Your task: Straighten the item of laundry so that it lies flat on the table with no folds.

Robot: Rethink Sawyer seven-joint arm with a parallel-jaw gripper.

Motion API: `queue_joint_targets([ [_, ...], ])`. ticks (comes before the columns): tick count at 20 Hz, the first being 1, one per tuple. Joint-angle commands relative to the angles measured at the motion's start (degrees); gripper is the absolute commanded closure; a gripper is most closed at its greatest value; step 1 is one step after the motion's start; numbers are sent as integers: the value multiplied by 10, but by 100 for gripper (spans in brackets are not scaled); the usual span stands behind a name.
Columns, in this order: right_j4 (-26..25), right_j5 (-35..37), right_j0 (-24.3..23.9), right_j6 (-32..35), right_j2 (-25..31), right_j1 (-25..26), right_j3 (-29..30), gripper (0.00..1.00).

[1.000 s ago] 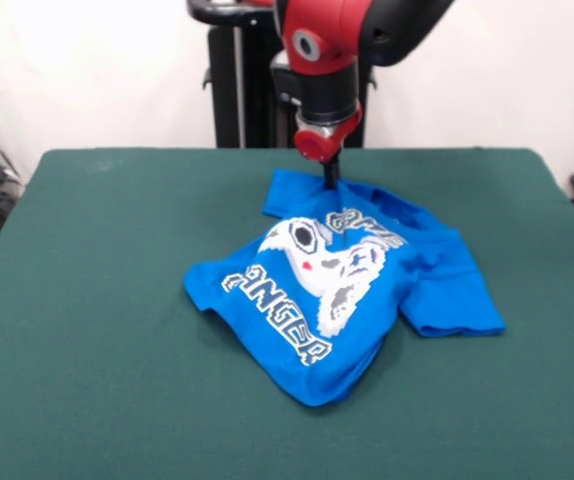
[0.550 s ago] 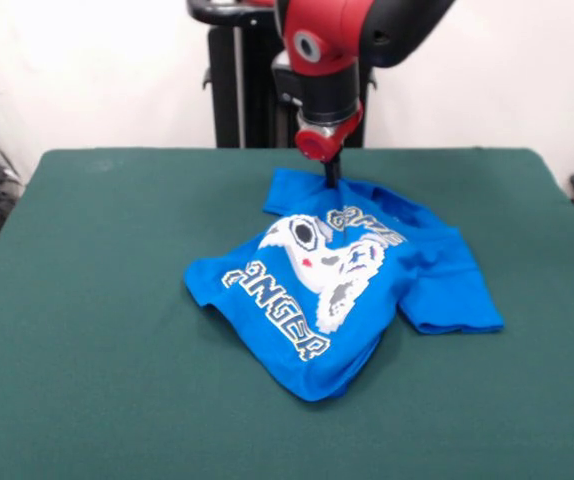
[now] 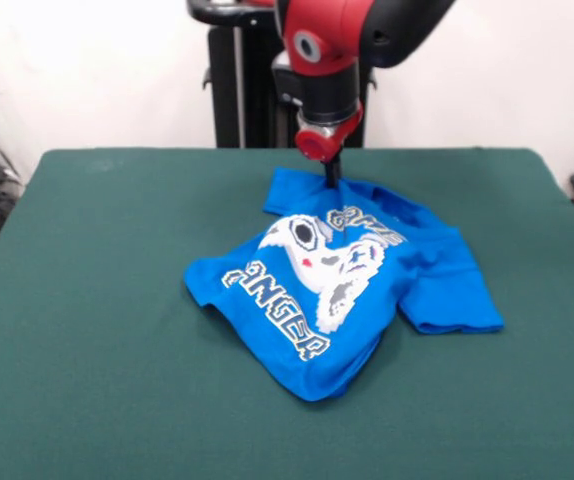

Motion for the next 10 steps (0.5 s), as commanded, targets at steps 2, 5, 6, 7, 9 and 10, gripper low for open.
queue_joint_targets([
  [2, -6, 43, 13, -134, 109, 23, -12, 100],
  [5, -8, 44, 17, -125, 109, 23, -13, 100],
  [6, -8, 44, 17, -125, 109, 22, -13, 100],
  [7, -8, 45, 17, -124, 109, 22, -14, 100],
  [9, -8, 45, 15, -129, 110, 22, -13, 100],
  [10, -8, 46, 14, -130, 110, 22, -13, 100],
])
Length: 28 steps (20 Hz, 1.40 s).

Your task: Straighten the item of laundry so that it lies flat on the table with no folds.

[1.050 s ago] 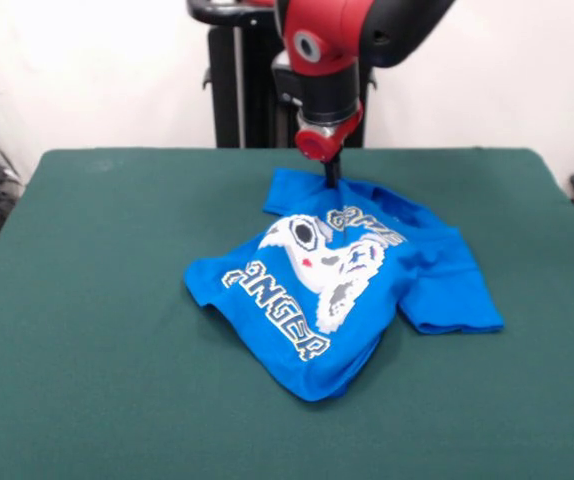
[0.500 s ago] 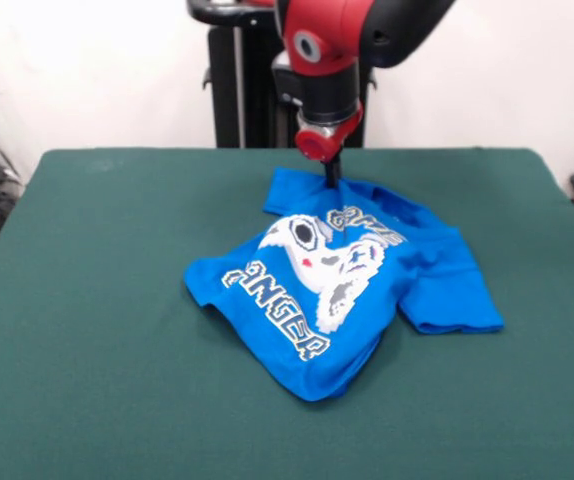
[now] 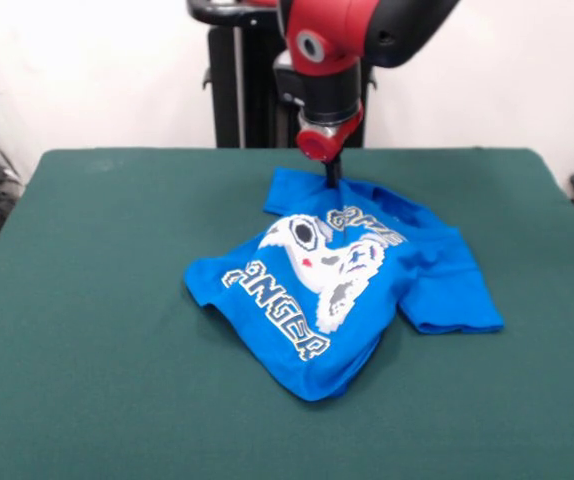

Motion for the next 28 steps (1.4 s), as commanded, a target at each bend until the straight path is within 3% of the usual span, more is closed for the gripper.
queue_joint_targets([
  [1, -4, 43, 9, -130, 109, 23, -14, 100],
  [2, -5, 45, 10, -131, 108, 24, -14, 100],
  [3, -3, 46, 7, -136, 109, 23, -13, 0],
  [15, -5, 62, 0, -140, 100, 18, -23, 0],
  [17, 5, 58, -22, -171, 106, 7, -29, 0],
  [21, -30, 49, -34, -142, 97, 18, -76, 0],
  [28, -32, 65, -80, -181, 113, 13, -123, 0],
])
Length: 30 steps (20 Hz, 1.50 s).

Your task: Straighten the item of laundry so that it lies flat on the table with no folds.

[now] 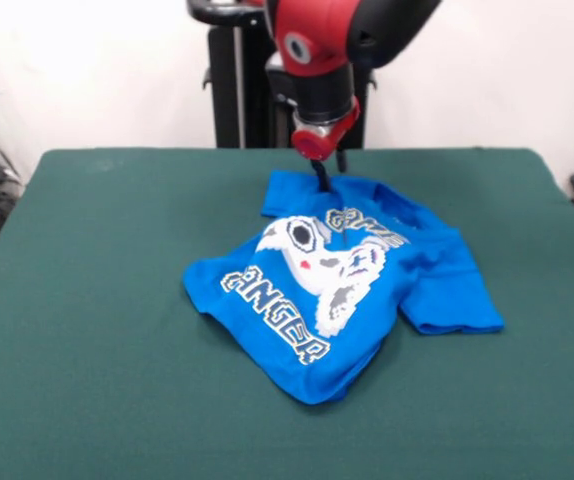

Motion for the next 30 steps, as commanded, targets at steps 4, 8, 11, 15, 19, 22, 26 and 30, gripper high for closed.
queue_joint_targets([
  [4, -37, 93, -36, -151, 82, 40, -153, 0],
  [8, -67, 82, -35, -121, 74, 42, -174, 0],
  [11, -74, 77, -46, -127, 81, 35, -178, 0],
  [15, -48, 45, -89, -203, 116, -5, -161, 0],
  [19, -40, 30, -109, -240, 135, -21, -146, 0],
  [22, -41, 40, -117, -244, 146, -21, -142, 0],
  [26, -47, 63, -123, -234, 155, -7, -140, 0],
  [30, -57, 83, -111, -194, 150, 18, -141, 0],
])
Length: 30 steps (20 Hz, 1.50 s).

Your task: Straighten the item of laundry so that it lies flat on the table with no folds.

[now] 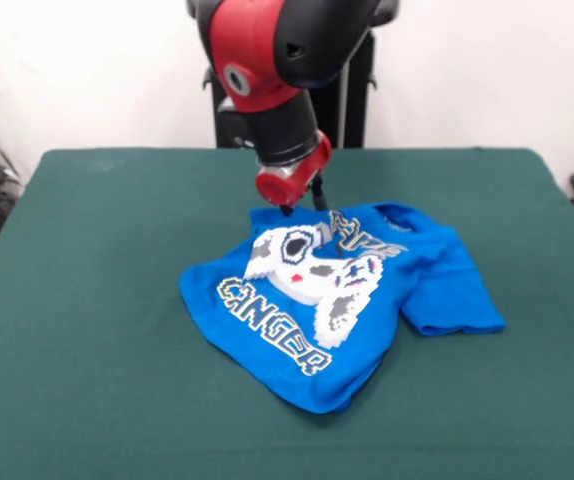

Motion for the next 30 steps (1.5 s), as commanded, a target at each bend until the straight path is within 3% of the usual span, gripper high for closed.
queue_joint_targets([
  [1, -3, 94, 12, -179, 102, 59, -45, 0],
  [7, -36, 88, 59, -55, 76, 102, -56, 0],
  [11, -76, 49, 99, 50, 43, 130, -65, 0],
  [13, -86, 24, 106, 71, 38, 129, -60, 0],
  [25, -79, -26, 111, 60, 40, 97, -1, 0],
  [30, -64, -2, 94, 0, 60, 101, 9, 0],
])
